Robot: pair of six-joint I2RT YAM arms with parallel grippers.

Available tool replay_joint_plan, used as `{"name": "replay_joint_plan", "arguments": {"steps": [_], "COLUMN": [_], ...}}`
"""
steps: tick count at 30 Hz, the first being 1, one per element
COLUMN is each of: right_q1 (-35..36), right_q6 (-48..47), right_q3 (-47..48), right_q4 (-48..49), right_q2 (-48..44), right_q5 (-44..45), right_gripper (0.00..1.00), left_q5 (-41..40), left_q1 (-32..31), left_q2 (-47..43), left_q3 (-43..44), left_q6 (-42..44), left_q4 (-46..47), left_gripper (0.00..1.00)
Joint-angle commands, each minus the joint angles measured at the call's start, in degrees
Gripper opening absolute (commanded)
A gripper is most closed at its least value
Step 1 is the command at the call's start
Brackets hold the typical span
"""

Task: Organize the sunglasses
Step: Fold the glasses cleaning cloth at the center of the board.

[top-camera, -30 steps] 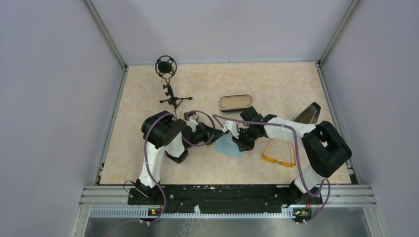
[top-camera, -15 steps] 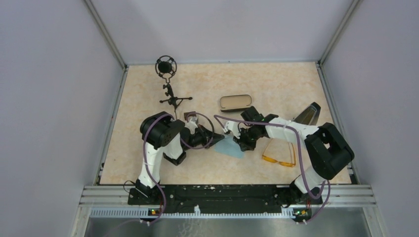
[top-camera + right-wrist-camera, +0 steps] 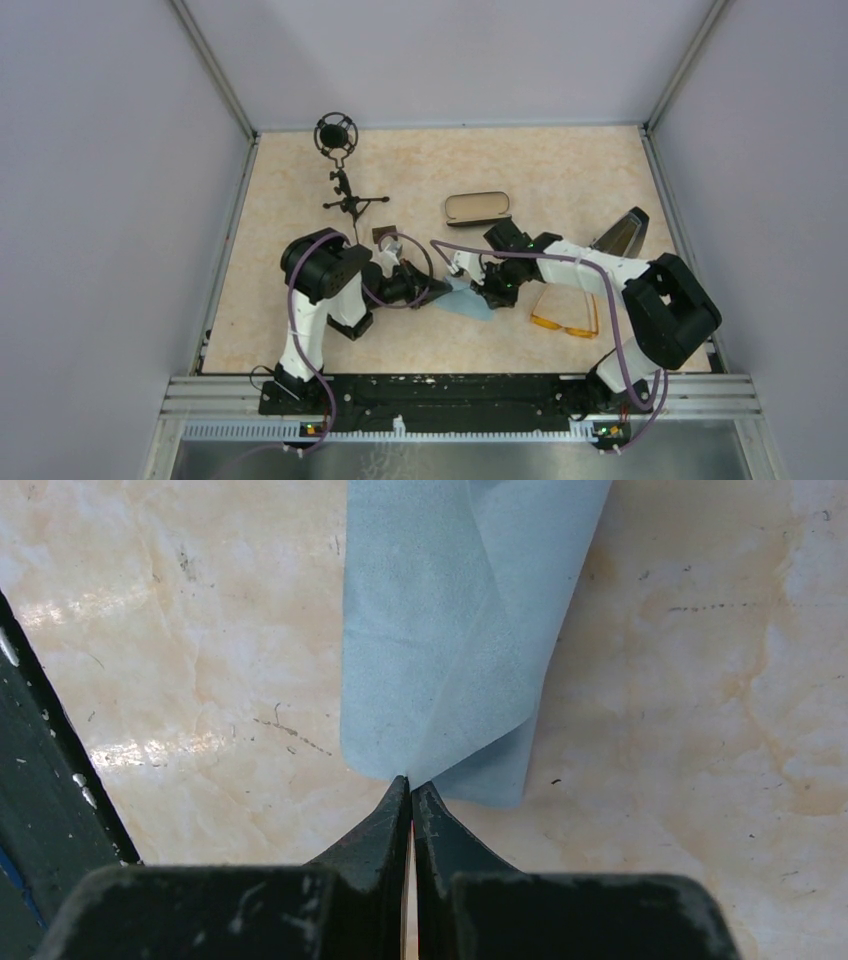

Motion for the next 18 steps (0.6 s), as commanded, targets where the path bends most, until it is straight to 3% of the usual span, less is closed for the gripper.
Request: {"name": "replay_joint_plan", "arguments": {"steps": [1, 11, 18], "right_q1": [2.10, 4.01, 4.43], "right_q6": [0.70, 1.40, 1.49], "right_q3": [2.25, 2.38, 2.21], "right_q4": [-0.52, -0.14, 0.23], "right_q2": [-1.89, -1.70, -1.59], "right_q5": [1.62, 2.89, 3.48], "right_gripper": [0.00, 0.00, 0.00], "left_q5": [2.73, 4.28, 3.90], "left_q1": [0.08, 0.75, 2.46], "left_q2": [1.20, -6.33, -16.17], "left_q3": [-4.97, -5.74, -3.79], "left_q6": [-1.78, 7.32, 16.30], "left_q4": [11.03, -0.94, -18.24], "left_gripper": [0.00, 0.00, 0.00]}}
